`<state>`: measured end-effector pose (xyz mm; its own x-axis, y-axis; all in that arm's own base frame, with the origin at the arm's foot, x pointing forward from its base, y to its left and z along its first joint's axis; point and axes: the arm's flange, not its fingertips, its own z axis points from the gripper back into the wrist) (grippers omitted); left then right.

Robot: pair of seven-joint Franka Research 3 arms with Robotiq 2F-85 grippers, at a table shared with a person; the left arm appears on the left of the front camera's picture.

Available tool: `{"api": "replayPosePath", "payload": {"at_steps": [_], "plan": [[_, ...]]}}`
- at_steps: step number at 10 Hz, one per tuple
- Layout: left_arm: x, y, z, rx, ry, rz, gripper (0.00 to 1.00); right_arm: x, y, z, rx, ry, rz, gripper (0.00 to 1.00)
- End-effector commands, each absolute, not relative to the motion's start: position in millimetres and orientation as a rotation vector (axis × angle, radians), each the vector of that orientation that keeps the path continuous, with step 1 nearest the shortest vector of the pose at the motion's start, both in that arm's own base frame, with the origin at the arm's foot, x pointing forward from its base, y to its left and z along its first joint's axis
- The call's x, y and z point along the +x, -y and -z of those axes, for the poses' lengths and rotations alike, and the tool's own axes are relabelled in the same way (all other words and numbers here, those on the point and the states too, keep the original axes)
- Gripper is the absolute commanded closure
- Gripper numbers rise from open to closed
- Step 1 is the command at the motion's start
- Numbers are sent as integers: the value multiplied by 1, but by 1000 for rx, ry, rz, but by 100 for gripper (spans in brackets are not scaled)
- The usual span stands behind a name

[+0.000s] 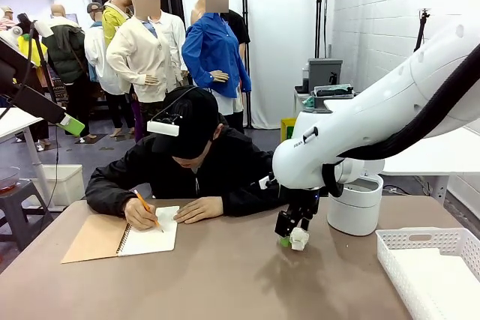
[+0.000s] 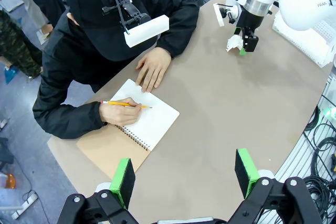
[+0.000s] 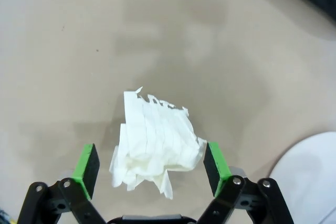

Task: Sort the paper based on its condition.
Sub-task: If a person hands you a paper, place it in the Organizing basket , and if it's crumpled, put it in the Trash can.

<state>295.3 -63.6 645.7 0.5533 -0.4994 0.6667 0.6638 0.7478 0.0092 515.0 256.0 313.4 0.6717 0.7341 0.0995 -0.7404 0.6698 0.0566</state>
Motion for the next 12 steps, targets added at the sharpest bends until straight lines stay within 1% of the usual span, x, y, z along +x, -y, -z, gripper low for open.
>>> {"api": "replayPosePath", "payload": {"at_steps": [1, 5, 7, 9, 10, 12], "plan": [[296, 63, -646, -259, 703, 690, 0, 522, -260, -308, 59, 51, -820, 0], [296, 63, -646, -259, 703, 690, 0, 518, -259, -310, 54, 27, -813, 0], [296, 63, -646, -259, 703, 690, 0, 517, -257, -305, 81, 52, -823, 0], [296, 63, -646, -259, 703, 690, 0, 517, -256, -305, 83, 47, -815, 40], [296, 63, -646, -259, 703, 690, 0, 516, -258, -304, 89, 51, -773, 59], [296, 63, -646, -259, 703, 690, 0, 514, -257, -308, 77, 36, -754, 59]]}}
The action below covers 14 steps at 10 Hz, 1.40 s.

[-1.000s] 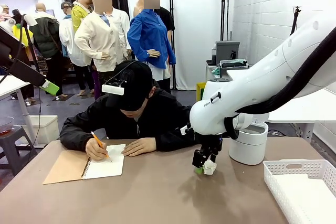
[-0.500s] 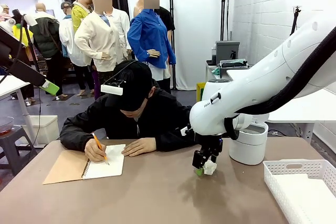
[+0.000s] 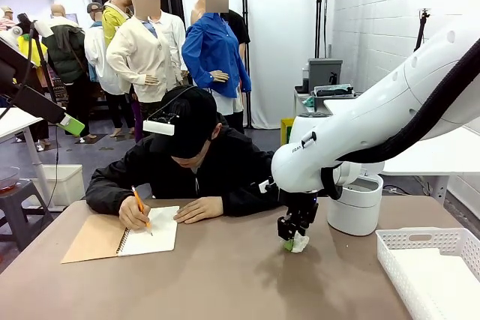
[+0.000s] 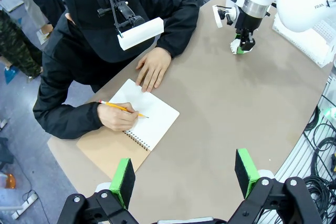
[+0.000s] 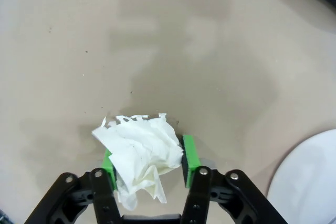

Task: Sort the paper based on its condition.
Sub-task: If a person hands you a paper, place it in the Organizing basket , and if it's crumpled, put it in the Trash can.

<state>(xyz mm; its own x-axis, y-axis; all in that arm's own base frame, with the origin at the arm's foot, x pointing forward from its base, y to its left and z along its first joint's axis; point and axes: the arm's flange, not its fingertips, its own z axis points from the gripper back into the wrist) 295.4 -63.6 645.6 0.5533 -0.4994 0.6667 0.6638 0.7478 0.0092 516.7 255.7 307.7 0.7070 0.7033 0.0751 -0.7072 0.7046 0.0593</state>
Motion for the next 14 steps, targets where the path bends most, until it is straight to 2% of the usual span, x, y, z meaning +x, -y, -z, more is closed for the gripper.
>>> {"api": "replayPosePath", "payload": {"at_steps": [1, 6, 9, 14], "plan": [[296, 63, -646, -259, 703, 690, 0, 512, -255, -316, 79, 43, -742, 59], [296, 63, -646, -259, 703, 690, 0, 496, -247, -408, 71, 113, -767, 59], [296, 63, -646, -259, 703, 690, 0, 503, -236, -475, 39, 236, -795, 59], [296, 63, -646, -259, 703, 690, 0, 516, -221, -582, -73, 337, -762, 59]]}}
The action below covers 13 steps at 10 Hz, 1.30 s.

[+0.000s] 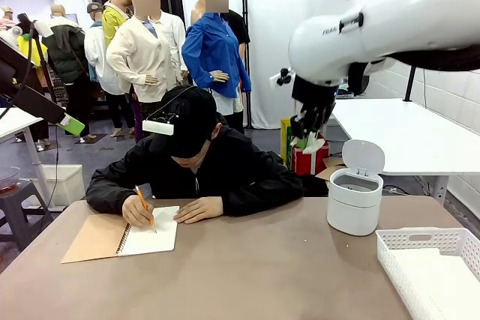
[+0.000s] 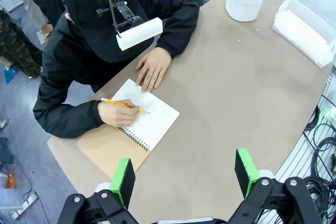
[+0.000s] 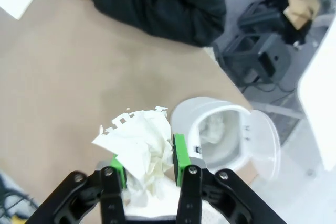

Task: Sort the paper based on its condition.
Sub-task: If a person hands you a paper, place it in the Organizing basket , and if it's crumpled, put it in the Trash can.

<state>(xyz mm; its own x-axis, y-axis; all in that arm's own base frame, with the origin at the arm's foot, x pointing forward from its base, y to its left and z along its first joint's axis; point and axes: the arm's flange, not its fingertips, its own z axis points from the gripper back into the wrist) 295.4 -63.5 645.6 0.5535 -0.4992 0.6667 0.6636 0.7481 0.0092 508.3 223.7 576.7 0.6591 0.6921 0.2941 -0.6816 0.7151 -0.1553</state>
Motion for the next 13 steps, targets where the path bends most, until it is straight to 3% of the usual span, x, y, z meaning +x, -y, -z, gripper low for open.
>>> {"api": "replayPosePath", "payload": {"at_steps": [1, 7, 13], "plan": [[296, 63, -646, -259, 703, 690, 0, 522, -213, -592, -70, 348, -740, 59], [296, 63, -646, -259, 703, 690, 0, 561, -155, -566, -145, 300, -646, 59], [296, 63, -646, -259, 703, 690, 0, 563, -135, -514, -180, 278, -627, 59]]}}
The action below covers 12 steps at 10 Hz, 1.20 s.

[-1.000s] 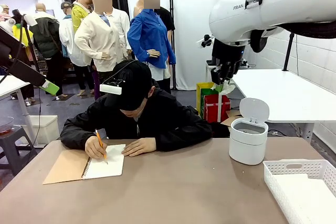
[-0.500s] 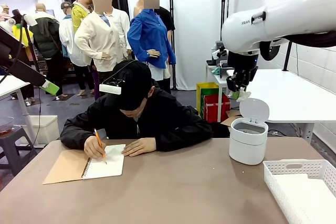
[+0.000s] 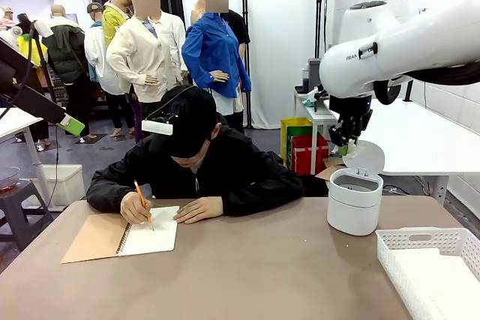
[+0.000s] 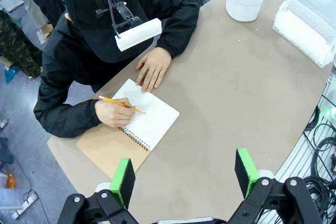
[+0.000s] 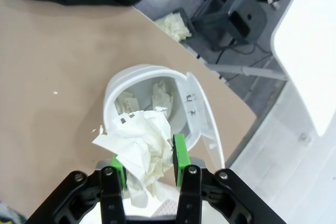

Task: Sort the paper based on its condition.
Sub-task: If a person hands you a paper, place it in the Organizing basket , and if it's crumpled, put it in the Trash can.

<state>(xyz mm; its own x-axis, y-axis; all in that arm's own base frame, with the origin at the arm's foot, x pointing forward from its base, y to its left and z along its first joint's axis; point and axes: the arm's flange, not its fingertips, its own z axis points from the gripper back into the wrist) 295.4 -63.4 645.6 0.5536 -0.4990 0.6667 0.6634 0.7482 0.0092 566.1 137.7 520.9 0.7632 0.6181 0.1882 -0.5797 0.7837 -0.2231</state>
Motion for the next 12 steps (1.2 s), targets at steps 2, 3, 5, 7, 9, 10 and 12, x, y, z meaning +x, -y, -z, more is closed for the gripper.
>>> {"api": "replayPosePath", "payload": {"at_steps": [2, 3, 5, 7, 9, 10, 12], "plan": [[296, 63, -646, -259, 703, 690, 0, 563, -133, -511, -192, 288, -629, 59], [296, 63, -646, -259, 703, 690, 0, 563, -133, -510, -198, 291, -626, 59], [296, 63, -646, -259, 703, 690, 0, 564, -132, -510, -226, 284, -616, 42], [296, 63, -646, -259, 703, 690, 0, 566, -130, -509, -236, 278, -609, 6], [296, 63, -646, -259, 703, 690, 0, 565, -131, -510, -239, 274, -613, 0], [296, 63, -646, -259, 703, 690, 0, 566, -131, -510, -237, 273, -617, 0], [296, 63, -646, -259, 703, 690, 0, 566, -132, -510, -235, 273, -622, 0]]}}
